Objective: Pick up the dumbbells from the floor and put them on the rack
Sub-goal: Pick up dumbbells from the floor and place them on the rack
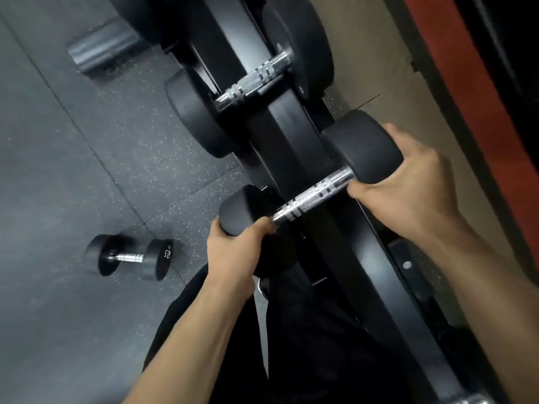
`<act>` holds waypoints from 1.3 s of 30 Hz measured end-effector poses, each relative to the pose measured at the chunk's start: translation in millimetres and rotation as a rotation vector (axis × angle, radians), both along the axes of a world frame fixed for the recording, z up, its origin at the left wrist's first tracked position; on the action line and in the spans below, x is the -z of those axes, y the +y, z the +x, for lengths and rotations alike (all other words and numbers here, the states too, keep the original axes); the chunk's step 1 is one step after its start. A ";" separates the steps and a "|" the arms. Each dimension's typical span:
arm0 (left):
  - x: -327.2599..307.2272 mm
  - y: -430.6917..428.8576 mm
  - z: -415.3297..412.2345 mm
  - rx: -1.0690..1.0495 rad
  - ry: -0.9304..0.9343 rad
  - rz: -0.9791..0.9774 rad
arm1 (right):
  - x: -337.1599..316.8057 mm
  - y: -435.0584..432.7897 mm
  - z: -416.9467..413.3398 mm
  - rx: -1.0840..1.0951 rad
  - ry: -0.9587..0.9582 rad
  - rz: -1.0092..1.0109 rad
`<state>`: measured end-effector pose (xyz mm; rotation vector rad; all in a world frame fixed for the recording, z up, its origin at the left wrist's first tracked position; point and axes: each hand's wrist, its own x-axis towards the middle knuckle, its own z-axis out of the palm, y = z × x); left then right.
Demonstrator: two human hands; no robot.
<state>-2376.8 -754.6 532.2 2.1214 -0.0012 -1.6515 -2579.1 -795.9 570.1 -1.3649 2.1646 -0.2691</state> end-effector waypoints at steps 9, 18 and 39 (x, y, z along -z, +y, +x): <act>36.0 5.9 -33.7 0.024 -0.076 0.001 | 35.6 -14.5 -31.0 -0.031 -0.046 0.083; 6.4 -25.5 -40.3 0.083 -0.324 -0.289 | 28.6 -33.4 -39.2 0.001 -0.292 -0.091; -358.4 0.0 170.5 0.078 -0.494 -1.084 | -287.5 -25.6 152.3 -0.368 -0.458 -0.527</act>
